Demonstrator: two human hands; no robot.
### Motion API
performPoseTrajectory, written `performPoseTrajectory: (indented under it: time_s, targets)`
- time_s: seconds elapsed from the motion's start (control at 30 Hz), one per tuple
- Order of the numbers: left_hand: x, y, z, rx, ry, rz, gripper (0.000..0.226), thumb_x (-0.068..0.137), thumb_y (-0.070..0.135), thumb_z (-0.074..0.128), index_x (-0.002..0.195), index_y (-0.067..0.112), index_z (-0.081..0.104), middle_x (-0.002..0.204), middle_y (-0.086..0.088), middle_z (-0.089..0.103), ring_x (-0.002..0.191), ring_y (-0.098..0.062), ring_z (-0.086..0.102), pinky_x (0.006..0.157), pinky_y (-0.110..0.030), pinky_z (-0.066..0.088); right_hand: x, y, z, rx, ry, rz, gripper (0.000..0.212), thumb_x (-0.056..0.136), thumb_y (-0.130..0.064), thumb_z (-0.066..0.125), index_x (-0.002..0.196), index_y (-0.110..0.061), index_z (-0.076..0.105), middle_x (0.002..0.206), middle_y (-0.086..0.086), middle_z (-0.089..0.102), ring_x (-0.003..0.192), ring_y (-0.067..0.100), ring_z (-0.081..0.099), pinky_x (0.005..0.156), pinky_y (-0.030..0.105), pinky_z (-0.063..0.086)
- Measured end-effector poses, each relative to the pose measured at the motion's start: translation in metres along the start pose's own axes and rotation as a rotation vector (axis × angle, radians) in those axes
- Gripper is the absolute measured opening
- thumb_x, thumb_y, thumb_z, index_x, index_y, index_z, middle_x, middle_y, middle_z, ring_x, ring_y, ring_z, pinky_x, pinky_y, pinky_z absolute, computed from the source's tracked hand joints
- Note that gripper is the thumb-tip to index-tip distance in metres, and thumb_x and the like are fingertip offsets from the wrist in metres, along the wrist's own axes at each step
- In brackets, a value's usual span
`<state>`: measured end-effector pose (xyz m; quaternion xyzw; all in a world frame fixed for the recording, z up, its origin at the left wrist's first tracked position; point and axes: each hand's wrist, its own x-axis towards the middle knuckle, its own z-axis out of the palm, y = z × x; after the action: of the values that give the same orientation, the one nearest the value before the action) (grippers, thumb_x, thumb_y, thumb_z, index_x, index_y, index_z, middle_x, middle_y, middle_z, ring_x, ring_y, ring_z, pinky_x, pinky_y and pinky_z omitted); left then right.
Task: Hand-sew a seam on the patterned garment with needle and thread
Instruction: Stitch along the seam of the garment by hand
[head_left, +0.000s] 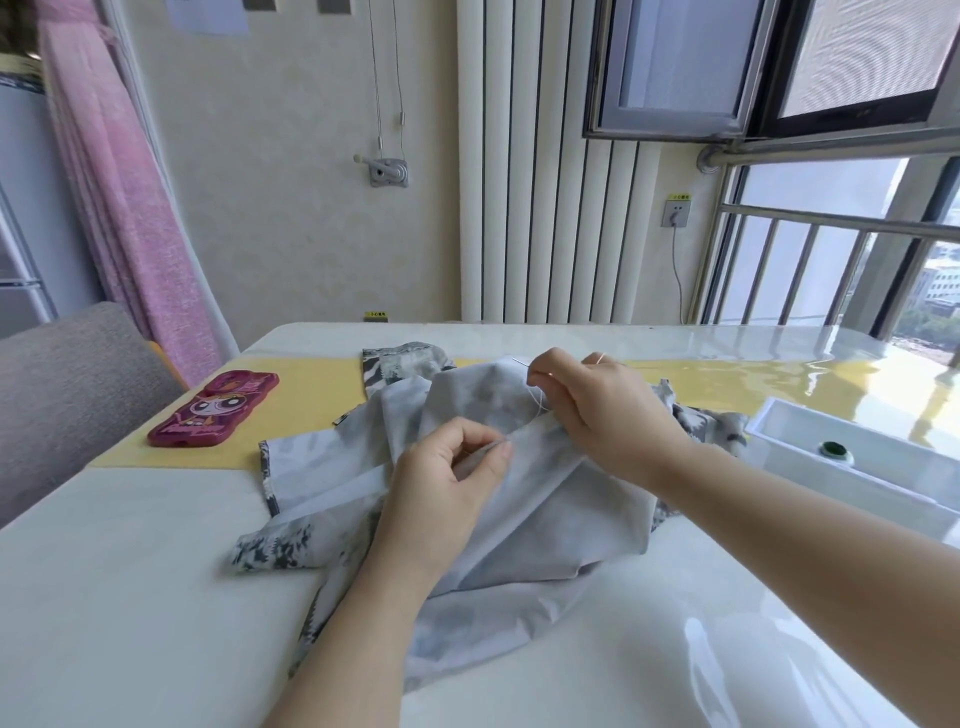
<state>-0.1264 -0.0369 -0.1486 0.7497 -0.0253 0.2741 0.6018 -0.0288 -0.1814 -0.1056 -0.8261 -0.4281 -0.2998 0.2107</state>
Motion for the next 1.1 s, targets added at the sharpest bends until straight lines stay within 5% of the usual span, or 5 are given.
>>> performPoseTrajectory:
  time_s: [0.13,0.3,0.43,0.77,1.1]
  targets:
    - [0.0,0.0,-0.003,0.009,0.009,0.004,0.01,0.088,0.012,0.065,0.078,0.014,0.064,0.047,0.018,0.052,0.045,0.004,0.043,0.051,-0.008,0.035,0.007,0.003,-0.011,0.066,-0.231,0.016,0.021,0.099,-0.023,0.042,0.102,-0.019,0.063,0.088,-0.003,0.067,0.079,0.025,0.06,0.067,0.037,0.046]
    - [0.0,-0.001,-0.003,0.027,0.012,-0.001,0.008,0.088,0.014,0.065,0.08,0.014,0.065,0.05,0.018,0.054,0.048,0.003,0.045,0.053,-0.009,0.037,0.024,0.0,-0.028,-0.109,-0.501,-0.081,0.027,0.098,-0.023,0.046,0.114,-0.03,0.067,0.114,-0.005,0.056,0.108,0.019,0.046,0.094,0.033,0.038]
    - [0.0,-0.002,-0.005,0.044,0.011,0.008,0.008,0.088,0.016,0.065,0.081,0.015,0.065,0.052,0.019,0.055,0.051,0.004,0.047,0.055,-0.009,0.037,0.032,-0.009,-0.035,-0.262,-0.586,-0.151,0.026,0.098,-0.029,0.046,0.115,-0.036,0.065,0.11,-0.01,0.059,0.102,0.015,0.04,0.092,0.031,0.037]
    - [0.001,-0.003,-0.006,0.047,0.007,0.002,0.008,0.089,0.018,0.065,0.081,0.018,0.065,0.051,0.02,0.053,0.05,0.004,0.044,0.055,-0.01,0.036,0.04,-0.015,-0.04,-0.186,-0.659,-0.101,0.023,0.097,-0.03,0.05,0.11,-0.038,0.067,0.105,-0.009,0.065,0.108,0.015,0.039,0.096,0.033,0.038]
    - [0.001,-0.003,-0.006,0.054,0.003,-0.003,0.009,0.09,0.019,0.064,0.081,0.02,0.064,0.05,0.02,0.052,0.049,0.003,0.042,0.053,-0.01,0.036,0.04,-0.02,-0.045,-0.009,-0.763,0.039,0.028,0.096,-0.019,0.049,0.11,-0.032,0.069,0.111,-0.013,0.065,0.092,0.004,0.052,0.074,0.009,0.038]
